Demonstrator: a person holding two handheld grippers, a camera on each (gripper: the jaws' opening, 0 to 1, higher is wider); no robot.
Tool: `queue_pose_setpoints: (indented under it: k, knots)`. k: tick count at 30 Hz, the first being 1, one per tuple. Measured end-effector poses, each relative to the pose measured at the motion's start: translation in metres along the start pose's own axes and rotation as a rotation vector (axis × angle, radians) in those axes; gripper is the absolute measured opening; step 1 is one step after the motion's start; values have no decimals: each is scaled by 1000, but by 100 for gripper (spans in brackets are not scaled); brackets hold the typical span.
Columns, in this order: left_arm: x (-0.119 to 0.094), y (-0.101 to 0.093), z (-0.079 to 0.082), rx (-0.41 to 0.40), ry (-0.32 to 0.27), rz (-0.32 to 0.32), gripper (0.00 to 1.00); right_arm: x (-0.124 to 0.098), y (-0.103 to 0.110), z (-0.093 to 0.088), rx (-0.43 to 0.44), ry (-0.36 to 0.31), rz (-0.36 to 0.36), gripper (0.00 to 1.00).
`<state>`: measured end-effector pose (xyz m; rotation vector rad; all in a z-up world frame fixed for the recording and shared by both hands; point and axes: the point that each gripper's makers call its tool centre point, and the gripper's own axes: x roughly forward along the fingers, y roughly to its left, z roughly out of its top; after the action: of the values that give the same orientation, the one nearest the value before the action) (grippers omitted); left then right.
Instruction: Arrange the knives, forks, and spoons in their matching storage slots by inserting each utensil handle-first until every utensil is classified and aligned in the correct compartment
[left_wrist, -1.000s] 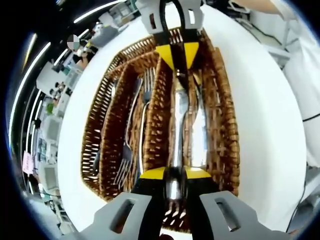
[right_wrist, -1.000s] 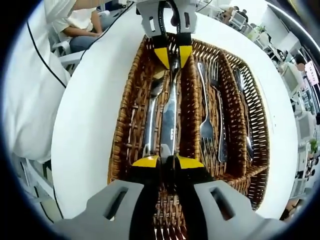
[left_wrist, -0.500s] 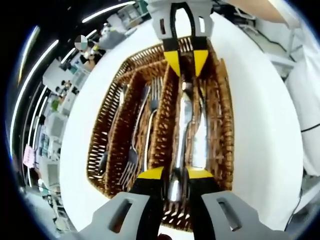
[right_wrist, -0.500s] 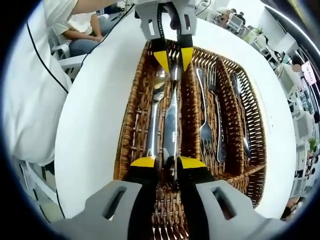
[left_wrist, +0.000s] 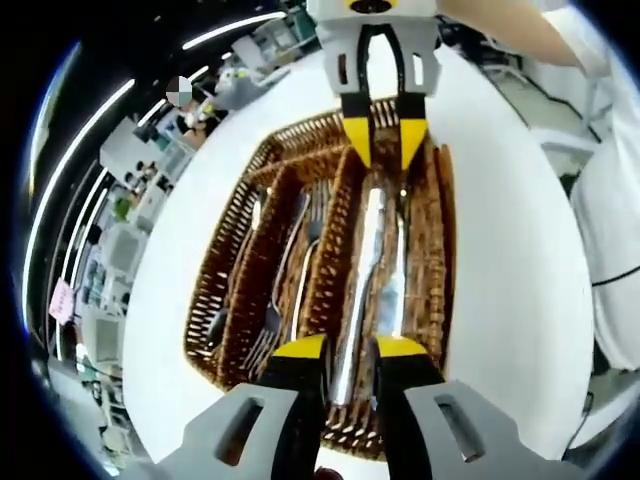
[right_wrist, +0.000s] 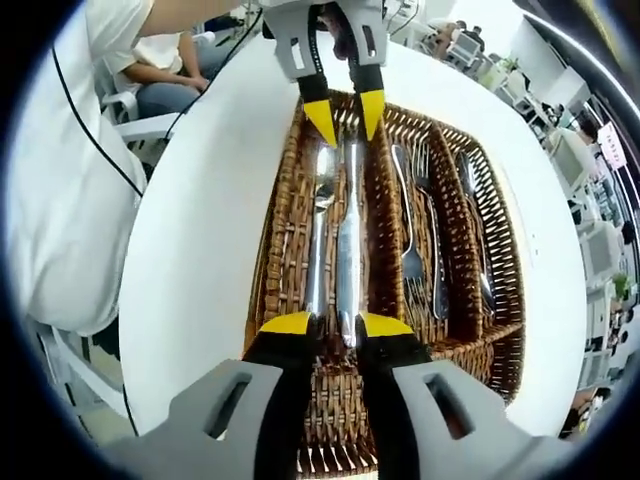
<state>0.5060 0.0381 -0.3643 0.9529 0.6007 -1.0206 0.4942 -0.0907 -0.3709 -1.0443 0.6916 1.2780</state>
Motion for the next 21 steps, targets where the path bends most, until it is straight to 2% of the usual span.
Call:
queue_pose_setpoints:
  k: [5, 21]
  knots:
    - [-6, -5, 7, -16, -30, 9, 15, -6, 5, 1, -1, 0, -9, 16]
    - [-22, -18, 17, -5, -54, 37, 15, -22, 15, 4, -2, 2, -44, 18]
